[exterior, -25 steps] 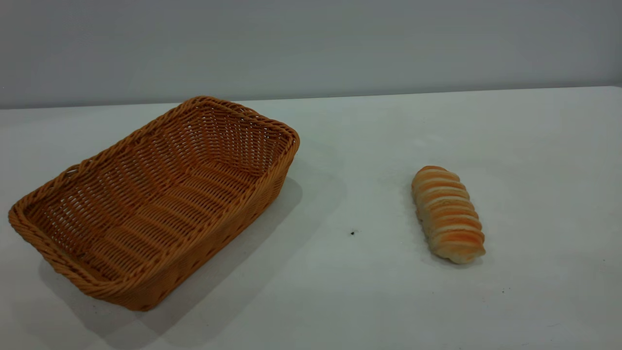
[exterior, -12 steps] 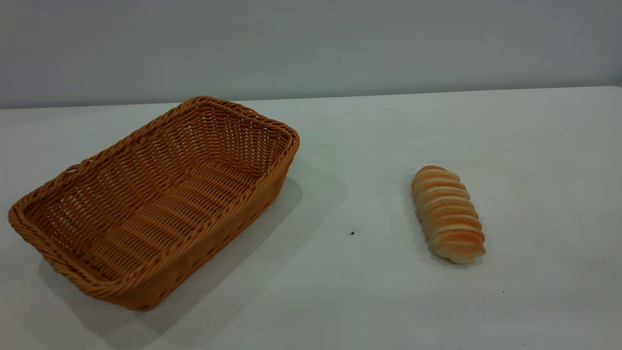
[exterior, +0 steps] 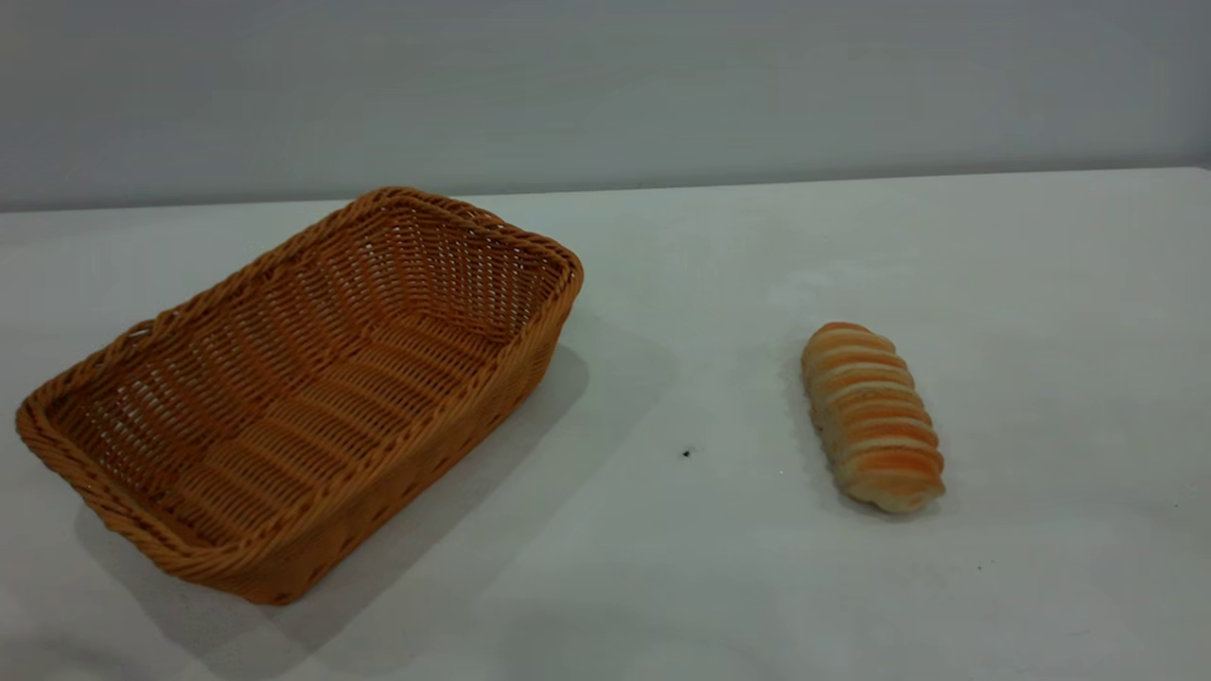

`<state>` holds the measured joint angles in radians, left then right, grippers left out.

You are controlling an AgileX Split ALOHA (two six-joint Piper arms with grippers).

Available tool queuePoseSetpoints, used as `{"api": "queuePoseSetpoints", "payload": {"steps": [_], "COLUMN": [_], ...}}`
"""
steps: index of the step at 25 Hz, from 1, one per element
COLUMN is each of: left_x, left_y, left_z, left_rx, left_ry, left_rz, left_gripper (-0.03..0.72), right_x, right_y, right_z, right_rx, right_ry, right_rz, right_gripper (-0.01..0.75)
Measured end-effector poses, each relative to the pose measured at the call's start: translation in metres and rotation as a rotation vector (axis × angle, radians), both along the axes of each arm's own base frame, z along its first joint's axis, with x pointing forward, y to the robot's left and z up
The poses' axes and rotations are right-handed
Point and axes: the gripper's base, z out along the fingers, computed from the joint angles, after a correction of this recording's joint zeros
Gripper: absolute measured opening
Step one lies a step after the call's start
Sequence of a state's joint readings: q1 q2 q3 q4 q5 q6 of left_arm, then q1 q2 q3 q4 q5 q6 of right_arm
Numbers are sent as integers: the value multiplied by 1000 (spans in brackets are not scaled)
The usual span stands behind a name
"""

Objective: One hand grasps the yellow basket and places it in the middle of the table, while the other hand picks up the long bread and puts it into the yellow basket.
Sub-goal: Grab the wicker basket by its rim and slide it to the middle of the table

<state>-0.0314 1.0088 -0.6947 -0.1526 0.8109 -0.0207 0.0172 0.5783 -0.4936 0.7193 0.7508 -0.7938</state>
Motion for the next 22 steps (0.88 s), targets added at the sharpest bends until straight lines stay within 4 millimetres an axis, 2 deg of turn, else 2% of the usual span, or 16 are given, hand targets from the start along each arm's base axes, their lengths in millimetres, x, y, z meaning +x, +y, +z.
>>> {"api": "queuePoseSetpoints", "payload": {"steps": [4,9,17,22], "left_x": [12,34,67,82], "left_y": [-1,-1,-1,-2], "left_z": [-9,-26,-75,-103], "left_rx": [-16,-24,-57,-110], "left_ry": [19,34,166,216], "left_rz": [11,58,209,373], "left_gripper": [530,530,530,530], "right_x": [17,30,30,30], "right_y": [2,3,4,4], "right_z": [-1,-1,-1,-1], "right_rx": [6,16,18,17], "right_ry": [42,73,75,75], "right_rz": [23,32,36,36], "right_gripper": [370,370,370,370]}}
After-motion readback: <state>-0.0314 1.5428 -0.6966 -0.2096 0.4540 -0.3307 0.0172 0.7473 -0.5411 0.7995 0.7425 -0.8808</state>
